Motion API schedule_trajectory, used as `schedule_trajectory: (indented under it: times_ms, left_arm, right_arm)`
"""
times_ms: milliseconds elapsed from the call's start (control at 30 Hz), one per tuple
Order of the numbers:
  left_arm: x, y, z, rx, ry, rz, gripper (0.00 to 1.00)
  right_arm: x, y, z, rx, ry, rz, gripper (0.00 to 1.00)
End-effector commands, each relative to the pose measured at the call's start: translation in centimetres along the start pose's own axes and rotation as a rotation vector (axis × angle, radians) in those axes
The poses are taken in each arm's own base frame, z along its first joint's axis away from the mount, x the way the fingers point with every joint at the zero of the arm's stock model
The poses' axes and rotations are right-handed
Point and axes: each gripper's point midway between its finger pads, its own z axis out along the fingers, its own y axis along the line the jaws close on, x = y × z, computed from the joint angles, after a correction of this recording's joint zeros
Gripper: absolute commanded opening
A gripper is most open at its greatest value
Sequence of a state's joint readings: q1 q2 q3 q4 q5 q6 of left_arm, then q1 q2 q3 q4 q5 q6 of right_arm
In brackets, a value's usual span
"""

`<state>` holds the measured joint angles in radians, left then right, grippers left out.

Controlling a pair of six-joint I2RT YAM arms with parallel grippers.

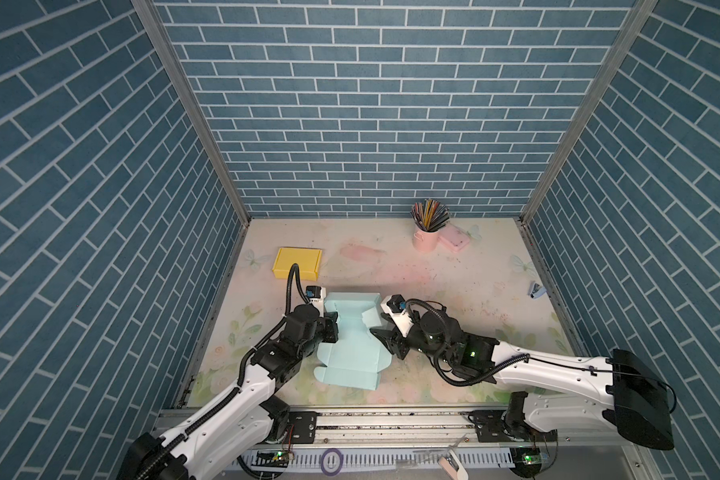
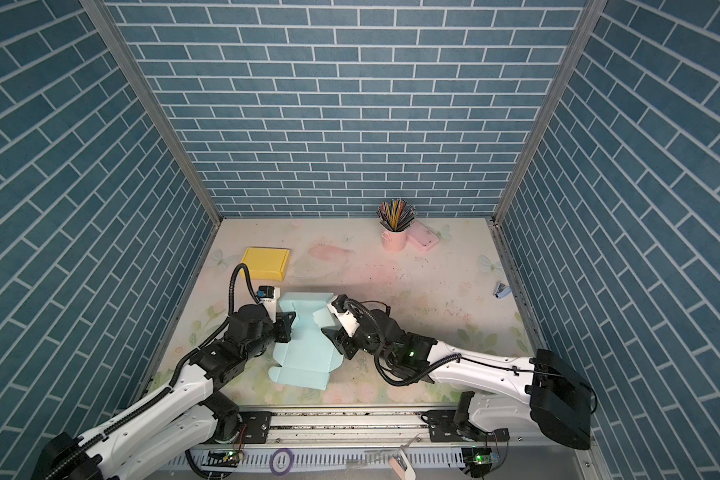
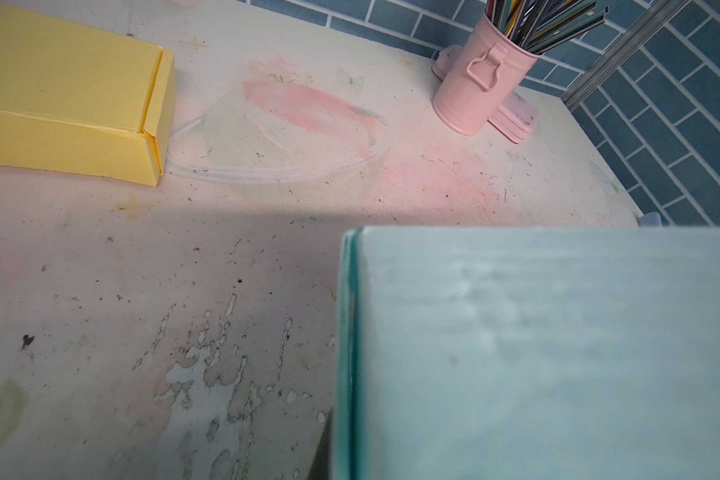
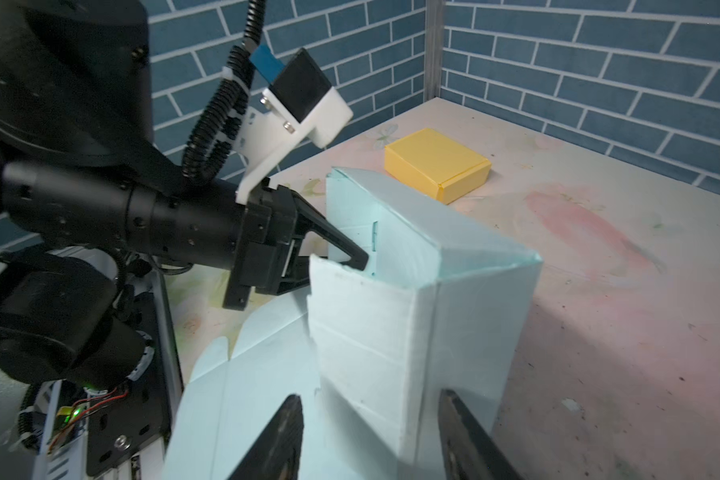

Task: Fold the paper box

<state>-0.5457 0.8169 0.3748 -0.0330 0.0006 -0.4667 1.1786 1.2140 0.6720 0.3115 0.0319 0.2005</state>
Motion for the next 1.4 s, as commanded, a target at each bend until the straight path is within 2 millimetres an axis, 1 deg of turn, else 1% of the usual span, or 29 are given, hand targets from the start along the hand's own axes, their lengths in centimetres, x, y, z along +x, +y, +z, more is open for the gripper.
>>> schedule_trajectory:
  times_ms: [0,133,200,267,333,400,467,533,633,767,900,1033,1200,1367]
  left_arm:
    - [-0.7,-0.5,-0.2,0.027,-0.038,-0.01,0.0]
    - [-0.6,-0.5,-0.3,0.029,-0.038,-0.006,0.0]
    - [-0.6,-0.5,-0.4,0.026,-0.037,-0.003,0.0]
    - [-0.5,-0.4,-0.4,0.021,-0.037,0.003,0.0]
    - [-0.5,-0.2,-0.4,0.01,-0.035,0.008,0.0]
    - [-0.4,0.0,-0.3,-0.001,-0.03,0.015,0.0]
    - [-0.4,0.2,-0.2,-0.011,-0.028,0.023,0.0]
    - [-0.4,0.3,-0.1,-0.021,-0.027,0.032,0.0]
    - [-0.5,0.4,0.2,-0.032,-0.026,0.041,0.0]
    - [-0.4,0.5,0.7,-0.04,-0.02,0.046,0.0]
    - [-0.4,0.5,1.0,-0.042,-0.02,0.051,0.0]
    - [-0.4,0.4,1.1,-0.031,-0.022,0.053,0.0]
    - [-0.4,0.4,1.1,-0.03,-0.022,0.062,0.0]
    - [-0.3,0.5,1.0,-0.035,-0.022,0.065,0.0]
  right_arm:
    - [-1.2,1.1,-0.4,-0.059,-0.058,-0.016,0.55]
    - [-1.0,-0.1,-0.1,0.009,-0.036,-0.009,0.54]
    - [-0.7,-1.5,0.4,0.095,0.005,-0.004,0.5]
    - [-0.5,-2.4,1.0,0.154,0.048,-0.014,0.47]
    - [-0.4,-3.0,1.6,0.191,0.072,-0.012,0.43]
    - [-0.5,-3.8,2.1,0.251,0.098,-0.009,0.35]
    - [-0.5,-4.7,2.5,0.315,0.126,-0.012,0.29]
    - [-0.5,-5.3,3.0,0.365,0.147,-0.012,0.26]
    - [0.0,-6.2,3.9,0.436,0.199,-0.014,0.25]
    - [0.8,-6.9,4.9,0.493,0.246,-0.011,0.29]
    - [1.1,-7.9,4.7,0.562,0.263,-0.013,0.3]
    - [1.2,-8.7,4.4,0.613,0.248,-0.003,0.27]
    - [2.4,-9.4,5.2,0.669,0.298,-0.023,0.26]
    - [3.2,-10.1,5.5,0.737,0.345,-0.066,0.17]
